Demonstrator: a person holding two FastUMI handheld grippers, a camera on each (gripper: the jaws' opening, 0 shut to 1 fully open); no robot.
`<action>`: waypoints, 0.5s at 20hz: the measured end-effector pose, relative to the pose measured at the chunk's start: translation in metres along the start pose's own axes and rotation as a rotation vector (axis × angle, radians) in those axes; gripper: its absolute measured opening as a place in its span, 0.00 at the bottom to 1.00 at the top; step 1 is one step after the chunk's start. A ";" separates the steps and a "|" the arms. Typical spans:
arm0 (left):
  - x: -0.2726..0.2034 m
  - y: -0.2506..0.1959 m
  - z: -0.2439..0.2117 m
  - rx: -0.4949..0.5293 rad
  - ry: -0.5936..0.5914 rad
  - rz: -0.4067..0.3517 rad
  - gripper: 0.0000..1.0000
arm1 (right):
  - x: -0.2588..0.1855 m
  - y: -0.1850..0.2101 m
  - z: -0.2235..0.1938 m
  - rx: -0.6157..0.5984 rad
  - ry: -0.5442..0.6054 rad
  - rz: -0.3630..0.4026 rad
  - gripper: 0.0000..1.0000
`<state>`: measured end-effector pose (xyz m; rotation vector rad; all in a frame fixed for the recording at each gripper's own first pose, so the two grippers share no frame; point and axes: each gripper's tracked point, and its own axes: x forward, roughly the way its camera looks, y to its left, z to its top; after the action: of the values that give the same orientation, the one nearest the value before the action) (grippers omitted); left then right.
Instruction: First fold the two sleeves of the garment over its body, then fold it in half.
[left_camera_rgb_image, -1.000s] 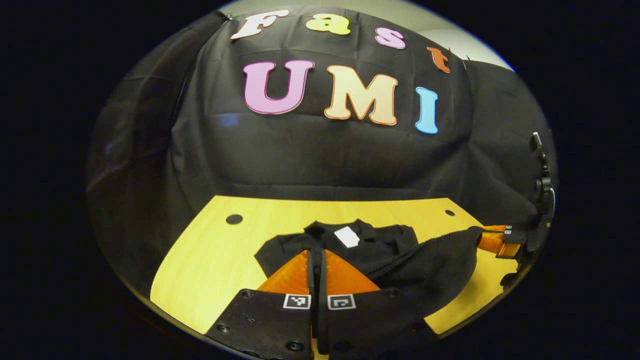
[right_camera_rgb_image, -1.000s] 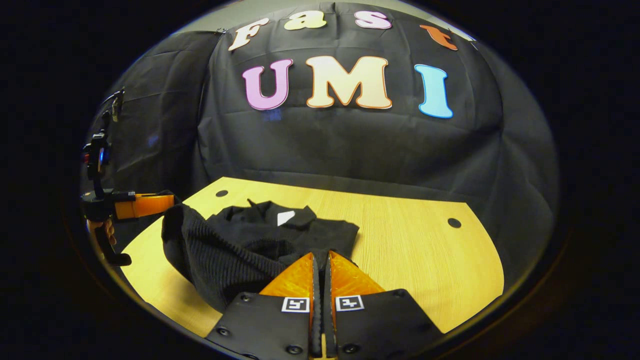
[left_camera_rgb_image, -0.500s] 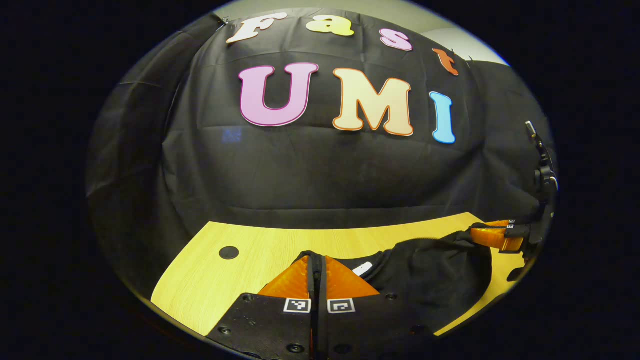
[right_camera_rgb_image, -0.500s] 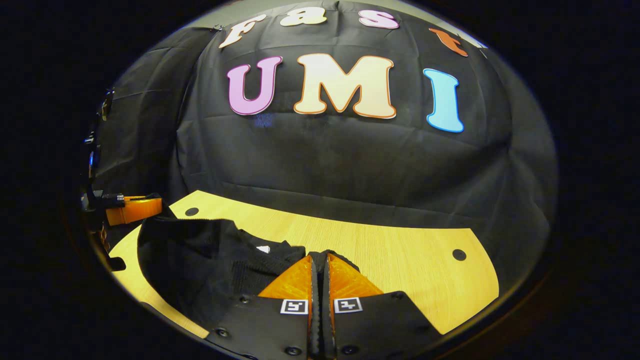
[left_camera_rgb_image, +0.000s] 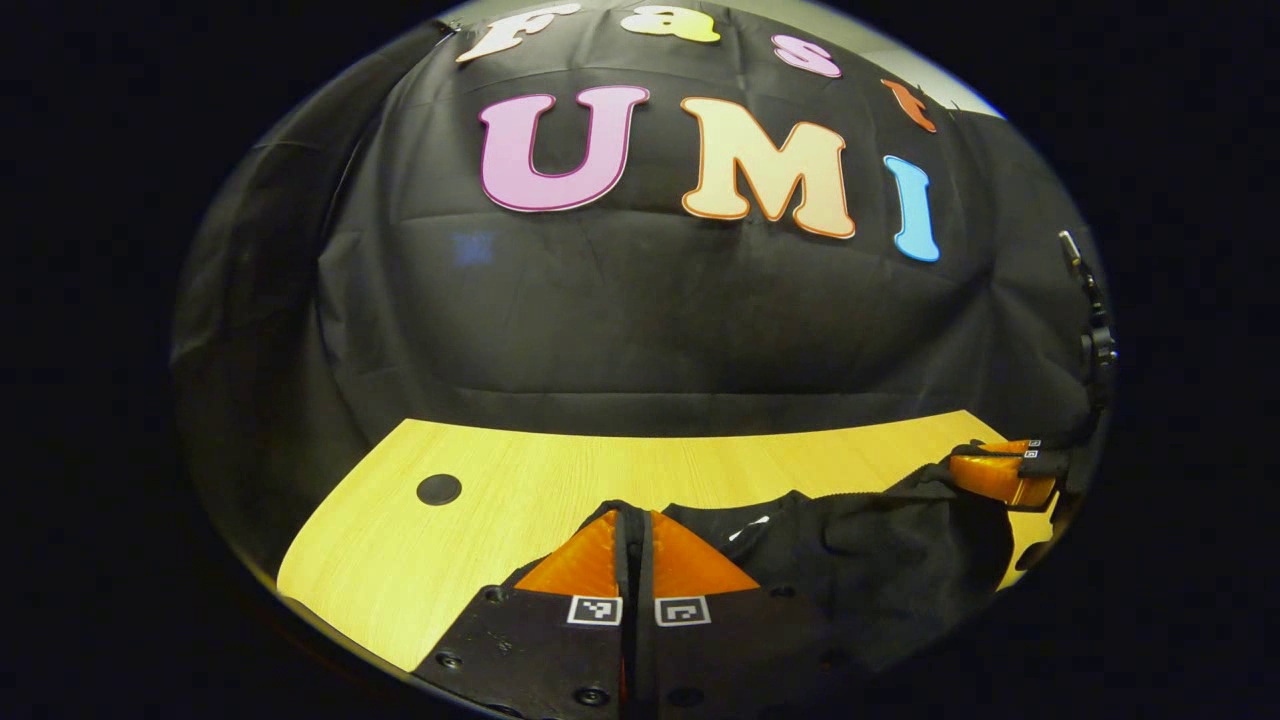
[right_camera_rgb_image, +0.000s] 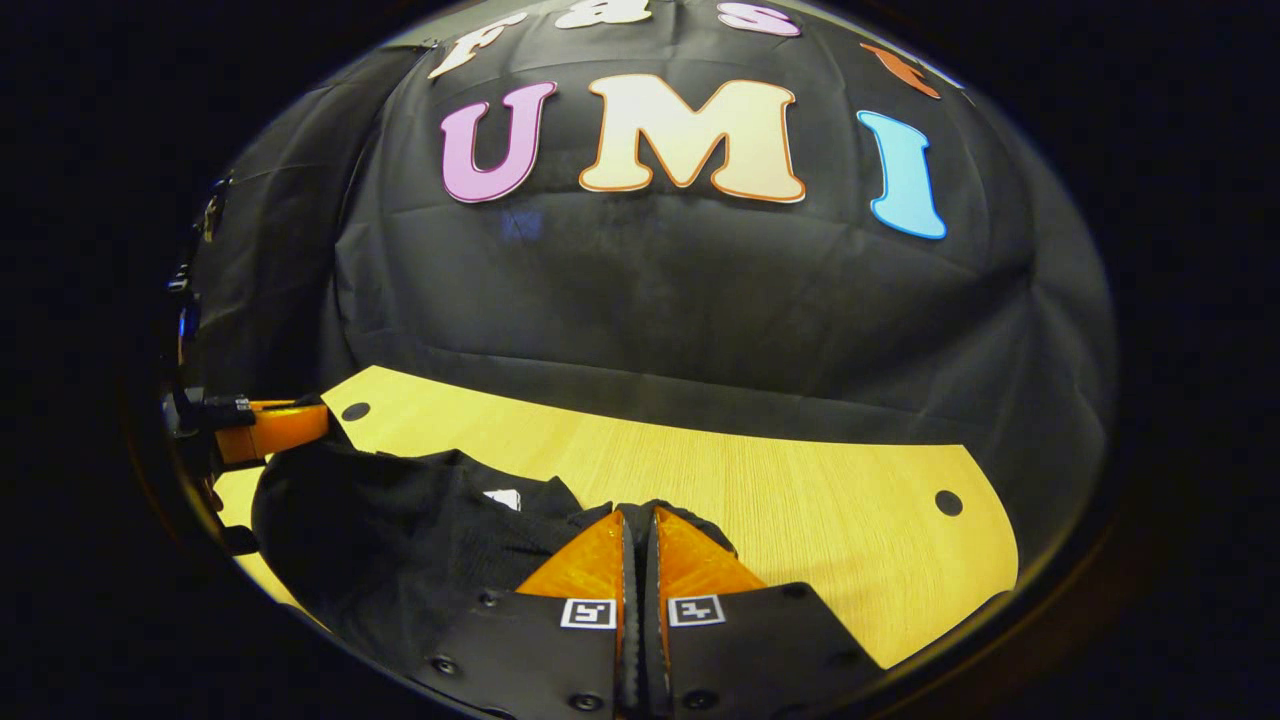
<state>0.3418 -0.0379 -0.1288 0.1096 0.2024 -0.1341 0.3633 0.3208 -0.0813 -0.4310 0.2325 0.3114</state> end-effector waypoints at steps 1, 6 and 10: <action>0.001 0.001 -0.002 -0.003 0.002 0.006 0.00 | 0.002 0.002 -0.001 0.011 0.006 0.015 0.06; -0.017 -0.001 0.006 0.001 0.011 0.025 0.95 | -0.015 0.008 -0.015 0.099 0.094 0.071 0.96; -0.062 -0.015 0.064 0.029 -0.106 0.020 0.94 | -0.072 0.004 0.027 0.076 -0.031 0.093 0.98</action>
<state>0.2922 -0.0528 -0.0550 0.1326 0.0937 -0.1225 0.2997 0.3184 -0.0388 -0.3403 0.2340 0.3990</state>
